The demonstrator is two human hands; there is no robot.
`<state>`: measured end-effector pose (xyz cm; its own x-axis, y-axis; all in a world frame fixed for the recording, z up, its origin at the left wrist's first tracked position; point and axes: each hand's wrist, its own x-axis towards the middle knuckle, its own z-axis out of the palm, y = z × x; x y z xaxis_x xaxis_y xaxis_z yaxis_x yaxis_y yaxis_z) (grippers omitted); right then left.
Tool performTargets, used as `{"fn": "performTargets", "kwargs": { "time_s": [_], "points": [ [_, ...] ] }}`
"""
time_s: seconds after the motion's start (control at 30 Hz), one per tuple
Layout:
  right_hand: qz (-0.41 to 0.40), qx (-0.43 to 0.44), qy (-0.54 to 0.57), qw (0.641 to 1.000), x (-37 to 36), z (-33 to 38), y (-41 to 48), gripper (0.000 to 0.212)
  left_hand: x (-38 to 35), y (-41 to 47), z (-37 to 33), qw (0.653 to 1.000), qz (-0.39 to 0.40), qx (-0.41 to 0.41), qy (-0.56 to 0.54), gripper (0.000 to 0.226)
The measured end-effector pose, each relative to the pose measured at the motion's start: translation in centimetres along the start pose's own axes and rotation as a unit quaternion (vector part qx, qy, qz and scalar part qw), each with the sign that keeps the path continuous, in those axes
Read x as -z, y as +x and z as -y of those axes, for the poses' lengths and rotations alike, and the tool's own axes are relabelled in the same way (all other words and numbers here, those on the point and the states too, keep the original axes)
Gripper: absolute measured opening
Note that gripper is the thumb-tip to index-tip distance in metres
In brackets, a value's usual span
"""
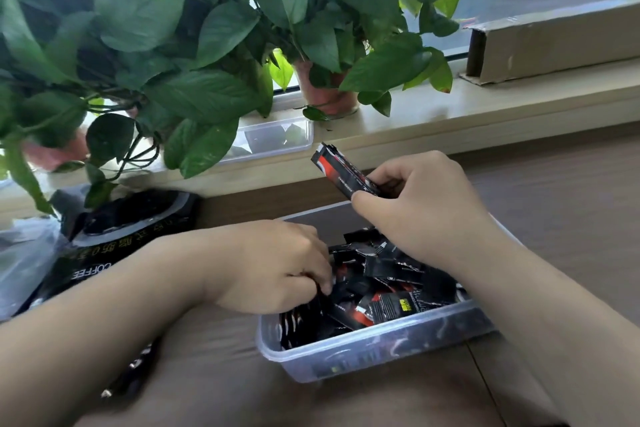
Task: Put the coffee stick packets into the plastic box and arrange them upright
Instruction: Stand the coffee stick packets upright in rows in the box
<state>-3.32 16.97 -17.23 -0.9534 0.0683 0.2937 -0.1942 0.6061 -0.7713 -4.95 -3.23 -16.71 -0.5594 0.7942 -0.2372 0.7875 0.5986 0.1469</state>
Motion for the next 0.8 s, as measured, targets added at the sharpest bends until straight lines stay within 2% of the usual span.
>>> {"fn": "performTargets", "kwargs": {
  "time_s": [0.07, 0.13, 0.23, 0.4, 0.53, 0.63, 0.73, 0.8],
  "points": [
    [0.005, -0.001, 0.002, 1.000, 0.1, -0.1, 0.0, 0.015, 0.3, -0.3, 0.0, 0.999, 0.028, 0.011, 0.018, 0.057],
    [0.011, -0.001, 0.002, 1.000, 0.1, -0.2, 0.0, 0.014, 0.4, -0.9, 0.1, 1.000, 0.017, 0.005, 0.017, 0.051],
    [0.022, -0.001, 0.000, 1.000, 0.1, -0.3, 0.0, 0.013, 0.1, -2.2, 0.4, 0.999, -0.023, -0.010, 0.028, 0.043],
    [0.035, 0.005, -0.016, 0.999, 0.4, -0.2, -0.1, 0.013, -1.6, -3.7, 0.1, 0.994, -0.098, -0.024, 0.048, 0.042],
    [0.043, 0.027, -0.040, 0.998, 1.2, 1.4, -0.7, 0.015, -3.3, -4.0, -0.2, 0.983, -0.178, 0.007, 0.053, 0.044],
    [0.117, 0.043, -0.096, 0.988, 1.7, 3.1, -1.8, 0.022, -4.1, -3.9, -0.6, 0.970, -0.235, 0.038, 0.047, 0.044],
    [0.204, 0.047, -0.182, 0.961, 1.0, 4.3, -2.7, 0.028, -4.8, -3.9, -0.9, 0.960, -0.272, 0.060, 0.027, 0.042],
    [0.233, 0.046, -0.222, 0.946, 0.4, 4.5, -2.9, 0.030, -5.3, -4.0, -0.8, 0.955, -0.289, 0.070, 0.023, 0.044]
  ]
}}
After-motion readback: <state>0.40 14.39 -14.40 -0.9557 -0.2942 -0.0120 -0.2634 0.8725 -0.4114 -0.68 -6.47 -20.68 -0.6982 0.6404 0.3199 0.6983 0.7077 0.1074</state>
